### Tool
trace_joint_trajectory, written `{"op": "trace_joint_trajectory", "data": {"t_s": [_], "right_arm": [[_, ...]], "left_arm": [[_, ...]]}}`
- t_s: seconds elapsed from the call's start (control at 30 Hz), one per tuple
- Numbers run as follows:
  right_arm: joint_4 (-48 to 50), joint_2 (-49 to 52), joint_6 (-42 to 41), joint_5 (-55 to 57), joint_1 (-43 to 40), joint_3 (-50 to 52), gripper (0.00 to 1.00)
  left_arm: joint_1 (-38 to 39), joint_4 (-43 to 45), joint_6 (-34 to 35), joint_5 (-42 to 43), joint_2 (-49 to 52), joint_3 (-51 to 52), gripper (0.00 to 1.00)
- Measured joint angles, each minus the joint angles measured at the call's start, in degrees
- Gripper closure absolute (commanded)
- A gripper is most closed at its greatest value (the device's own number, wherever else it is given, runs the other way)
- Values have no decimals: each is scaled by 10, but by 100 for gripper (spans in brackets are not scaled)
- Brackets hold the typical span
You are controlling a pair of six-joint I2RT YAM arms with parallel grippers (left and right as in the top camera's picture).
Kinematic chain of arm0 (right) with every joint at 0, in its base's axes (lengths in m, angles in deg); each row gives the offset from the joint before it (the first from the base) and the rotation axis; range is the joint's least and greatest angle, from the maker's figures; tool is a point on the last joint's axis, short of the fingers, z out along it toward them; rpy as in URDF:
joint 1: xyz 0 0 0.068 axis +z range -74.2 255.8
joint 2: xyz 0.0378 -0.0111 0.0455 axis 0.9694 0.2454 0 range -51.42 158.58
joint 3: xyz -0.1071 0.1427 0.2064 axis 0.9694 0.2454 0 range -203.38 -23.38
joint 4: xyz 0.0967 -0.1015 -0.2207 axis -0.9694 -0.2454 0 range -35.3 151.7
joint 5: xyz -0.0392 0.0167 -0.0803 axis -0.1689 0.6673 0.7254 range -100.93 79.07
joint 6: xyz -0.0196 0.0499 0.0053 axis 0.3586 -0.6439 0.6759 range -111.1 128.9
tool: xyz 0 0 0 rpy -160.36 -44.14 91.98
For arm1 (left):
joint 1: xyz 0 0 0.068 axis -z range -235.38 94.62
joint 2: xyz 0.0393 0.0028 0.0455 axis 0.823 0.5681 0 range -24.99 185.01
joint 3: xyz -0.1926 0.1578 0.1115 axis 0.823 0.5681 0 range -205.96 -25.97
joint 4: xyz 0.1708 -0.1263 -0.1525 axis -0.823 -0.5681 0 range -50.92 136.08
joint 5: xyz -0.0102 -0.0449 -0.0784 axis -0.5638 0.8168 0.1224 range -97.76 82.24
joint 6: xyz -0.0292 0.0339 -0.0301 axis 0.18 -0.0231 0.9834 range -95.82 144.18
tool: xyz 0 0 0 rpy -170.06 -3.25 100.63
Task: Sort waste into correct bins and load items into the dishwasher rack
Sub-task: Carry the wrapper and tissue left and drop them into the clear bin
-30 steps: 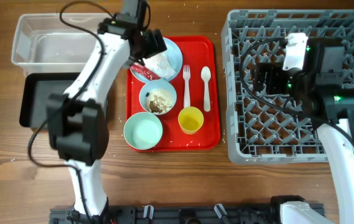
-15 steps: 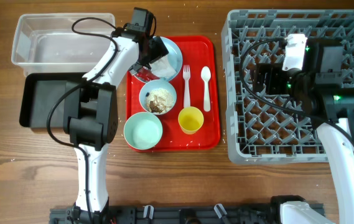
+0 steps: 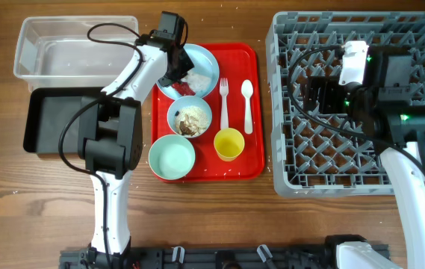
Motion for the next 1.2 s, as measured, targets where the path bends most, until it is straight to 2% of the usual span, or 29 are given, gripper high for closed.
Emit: {"op": "trace_joint_trajectory", "data": {"t_s": [0.13, 0.47, 0.63, 0.8, 0.83, 0.87, 0.93, 0.97, 1.07, 1.2], "right_arm": [[0, 0, 0, 0, 0, 0, 0], [0, 0, 0, 0, 0, 0, 0], [0, 0, 0, 0, 0, 0, 0], [0, 0, -7, 0, 0, 0, 0], [0, 0, -9, 0, 0, 0, 0], [0, 0, -10, 0, 0, 0, 0], [0, 0, -16, 0, 0, 0, 0], [0, 0, -17, 0, 0, 0, 0], [0, 0, -20, 0, 0, 0, 1], [1, 0, -22, 0, 0, 0, 0]], "left_arm": [[0, -4, -37, 0, -26, -1, 96], [-8, -21, -68, -40, -220, -12, 96], [-92, -21, -71, -100, -235, -12, 96], [-172, 16, -71, -118, -187, -13, 96], [-180, 23, -71, -119, -171, -13, 90], [-186, 28, -71, -120, -154, -13, 78], [-192, 35, -76, -121, -127, -13, 41], [-194, 35, -74, -120, -111, -12, 30], [-195, 35, -80, -120, -104, -12, 18], [-195, 8, -141, -65, -126, -12, 17]]}}
